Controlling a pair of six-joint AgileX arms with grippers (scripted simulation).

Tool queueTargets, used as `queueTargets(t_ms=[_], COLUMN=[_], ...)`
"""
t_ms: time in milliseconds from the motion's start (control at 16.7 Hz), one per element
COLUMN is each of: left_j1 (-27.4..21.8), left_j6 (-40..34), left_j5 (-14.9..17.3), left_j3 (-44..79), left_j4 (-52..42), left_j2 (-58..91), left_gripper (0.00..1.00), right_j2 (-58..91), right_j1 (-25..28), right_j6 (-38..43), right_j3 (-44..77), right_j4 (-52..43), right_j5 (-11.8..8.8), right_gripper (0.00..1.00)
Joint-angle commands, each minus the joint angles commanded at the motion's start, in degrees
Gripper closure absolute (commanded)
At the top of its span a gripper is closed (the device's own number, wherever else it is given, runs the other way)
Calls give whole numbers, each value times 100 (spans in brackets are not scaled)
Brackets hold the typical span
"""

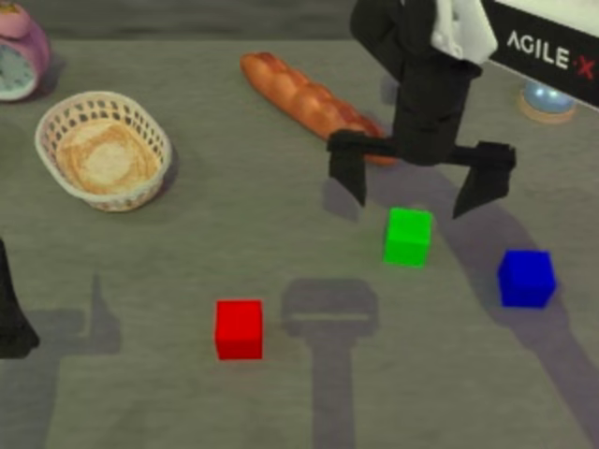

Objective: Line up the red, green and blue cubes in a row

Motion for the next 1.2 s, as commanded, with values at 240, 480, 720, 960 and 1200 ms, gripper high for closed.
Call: queueTargets(t_ms=[240, 480, 720, 960, 1200], left_j1=[0, 0, 0, 0, 0], left_j6=[0, 0, 0, 0, 0], left_j5=[0, 0, 0, 0, 0], left_j3=[0, 0, 0, 0, 0], left_j4=[0, 0, 0, 0, 0], left_j2=[0, 0, 0, 0, 0], left_gripper=[0, 0, 0, 0, 0], right_j2=[26, 172, 414, 488, 488], right_j1=[24, 4, 6, 8, 8], right_j6=[-7, 10, 11, 14, 14], right_j3=[1, -432, -1053, -1235, -1235], right_j4=[7, 604, 1487, 1723, 1723], right_j5=[-1, 2, 5, 5, 5], right_gripper=[0, 0, 0, 0, 15])
